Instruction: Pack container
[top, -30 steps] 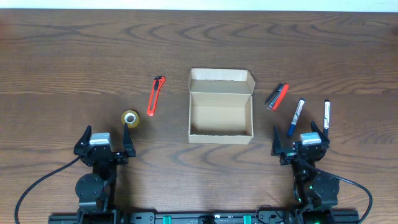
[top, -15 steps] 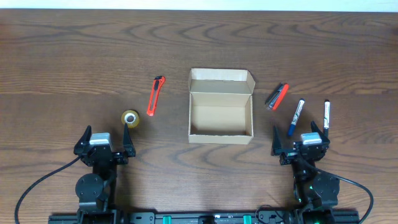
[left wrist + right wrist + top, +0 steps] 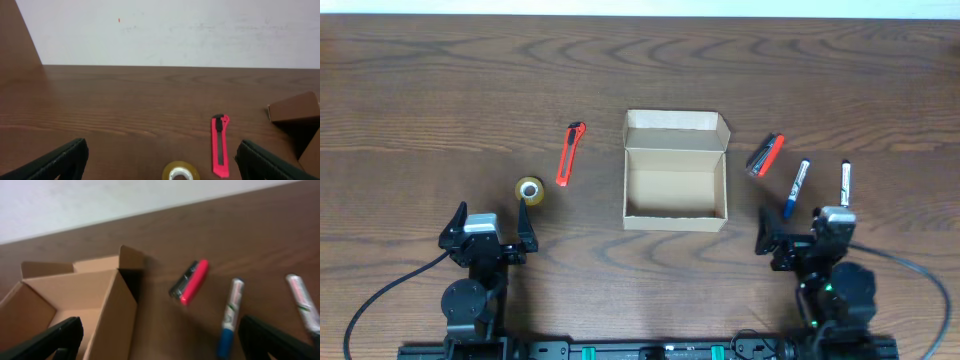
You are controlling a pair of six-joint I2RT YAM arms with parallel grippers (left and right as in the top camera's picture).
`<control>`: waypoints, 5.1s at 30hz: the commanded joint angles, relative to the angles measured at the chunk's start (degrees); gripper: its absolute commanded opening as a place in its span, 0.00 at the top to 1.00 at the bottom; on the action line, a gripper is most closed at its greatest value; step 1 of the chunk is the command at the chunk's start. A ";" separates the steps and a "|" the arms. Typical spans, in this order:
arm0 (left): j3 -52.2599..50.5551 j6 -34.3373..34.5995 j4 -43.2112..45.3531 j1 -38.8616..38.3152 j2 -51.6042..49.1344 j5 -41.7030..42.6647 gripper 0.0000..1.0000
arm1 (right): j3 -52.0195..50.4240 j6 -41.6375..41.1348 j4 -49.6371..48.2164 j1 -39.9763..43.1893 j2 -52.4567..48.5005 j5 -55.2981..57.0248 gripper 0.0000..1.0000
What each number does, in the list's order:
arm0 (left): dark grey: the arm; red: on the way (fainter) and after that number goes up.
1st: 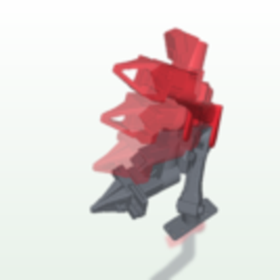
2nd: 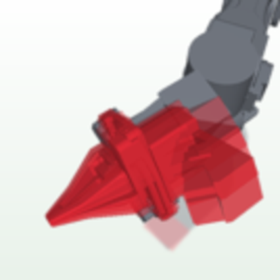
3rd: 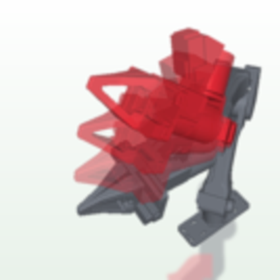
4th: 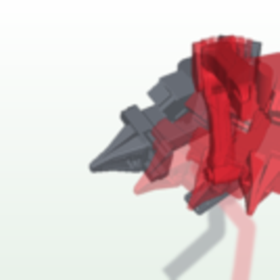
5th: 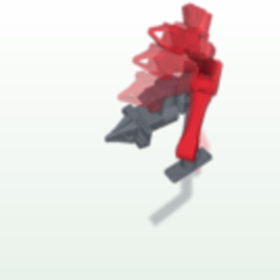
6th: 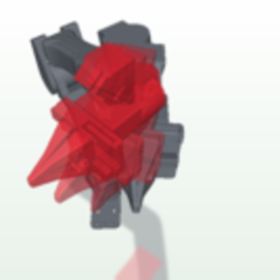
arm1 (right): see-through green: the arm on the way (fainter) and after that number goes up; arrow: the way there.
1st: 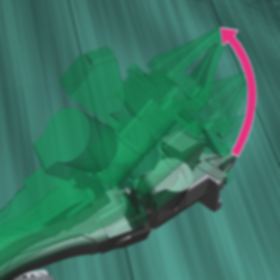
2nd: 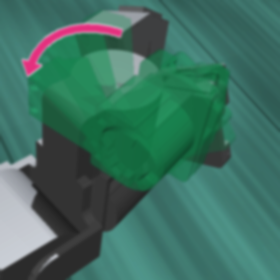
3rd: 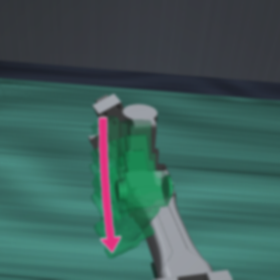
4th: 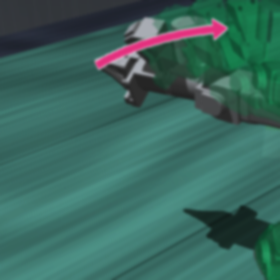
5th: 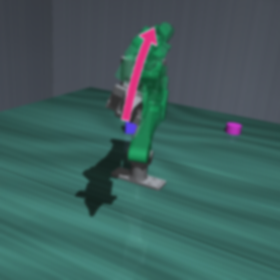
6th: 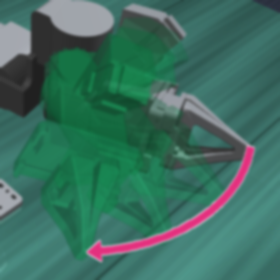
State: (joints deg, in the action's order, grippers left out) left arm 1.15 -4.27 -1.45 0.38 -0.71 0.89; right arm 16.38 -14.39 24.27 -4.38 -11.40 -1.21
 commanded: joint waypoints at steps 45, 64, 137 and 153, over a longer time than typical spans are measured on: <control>-0.87 0.68 -2.86 0.35 0.46 0.68 0.05 | 61.96 17.55 39.36 27.28 -88.26 1.53 0.03; -0.87 0.68 -2.86 0.35 0.46 0.66 0.05 | 61.92 23.39 30.14 29.70 -97.68 5.27 0.01; -0.87 0.66 -2.80 0.35 0.46 0.66 0.05 | 84.39 46.95 31.89 -12.13 -80.67 -23.12 0.99; -0.87 0.66 -2.80 0.35 0.46 0.66 0.05 | 84.39 65.22 45.35 -24.90 -92.80 -11.41 0.99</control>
State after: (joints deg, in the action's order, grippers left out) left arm 1.17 -4.25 -1.45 0.38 -0.69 1.13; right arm 100.64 47.53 68.90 -29.61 -101.49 -14.22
